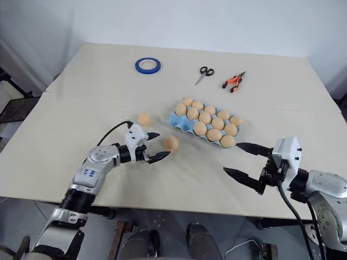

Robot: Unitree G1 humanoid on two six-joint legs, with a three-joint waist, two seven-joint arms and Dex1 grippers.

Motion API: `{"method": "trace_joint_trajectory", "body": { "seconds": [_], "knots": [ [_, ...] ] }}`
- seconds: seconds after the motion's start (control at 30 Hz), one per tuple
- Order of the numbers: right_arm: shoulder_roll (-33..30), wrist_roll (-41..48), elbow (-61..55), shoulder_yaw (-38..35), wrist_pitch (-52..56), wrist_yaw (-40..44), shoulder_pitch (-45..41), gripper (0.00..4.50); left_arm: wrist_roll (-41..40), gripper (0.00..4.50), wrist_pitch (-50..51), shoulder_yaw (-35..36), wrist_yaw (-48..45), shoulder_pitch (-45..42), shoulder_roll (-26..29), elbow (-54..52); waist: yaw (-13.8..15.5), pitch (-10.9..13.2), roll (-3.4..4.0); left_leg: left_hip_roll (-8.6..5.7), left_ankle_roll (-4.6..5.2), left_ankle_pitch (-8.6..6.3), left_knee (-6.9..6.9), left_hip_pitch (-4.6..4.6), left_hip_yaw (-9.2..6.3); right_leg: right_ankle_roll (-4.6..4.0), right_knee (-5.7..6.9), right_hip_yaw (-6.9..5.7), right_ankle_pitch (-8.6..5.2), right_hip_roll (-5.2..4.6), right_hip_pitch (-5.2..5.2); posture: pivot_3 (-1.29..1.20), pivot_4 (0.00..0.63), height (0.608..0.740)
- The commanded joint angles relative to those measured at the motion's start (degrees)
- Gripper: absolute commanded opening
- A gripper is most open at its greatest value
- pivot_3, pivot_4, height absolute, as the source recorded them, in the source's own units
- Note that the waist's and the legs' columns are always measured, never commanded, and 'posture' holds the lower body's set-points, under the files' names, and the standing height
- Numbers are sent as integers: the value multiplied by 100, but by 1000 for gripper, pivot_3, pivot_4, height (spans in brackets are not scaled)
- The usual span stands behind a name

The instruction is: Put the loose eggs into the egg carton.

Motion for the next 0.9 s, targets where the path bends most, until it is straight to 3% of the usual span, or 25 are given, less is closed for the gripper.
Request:
{"method": "trace_joint_trajectory", "body": {
  "seconds": [0.03, 0.83, 0.9],
  "knots": [
    [37, 27, -240, -75, -127, -164, 70, 4458, 176, 4500, -83, -139, 32, -299, -153, 182, 2, 0, 0, 0, 1, 0, 1, -1, 0, 1, 0, 0, 0, -1, 0, 0, 150, 740],
    [132, -217, -154, 254, -312, -664, -62, 4458, 590, 4500, -903, -111, 600, -1481, -1157, 2133, 6, 0, 0, -2, 5, -2, 5, -1, 2, 7, 1, 2, 1, 2, -1, 0, 150, 740],
    [140, -236, -141, 269, -329, -694, -68, 4500, 556, 4125, -1077, -87, 575, -1528, -1247, 2223, 7, 0, 0, -2, 5, -2, 6, -2, 1, 7, 1, 1, 1, 2, -1, 0, 150, 740]
  ]
}}
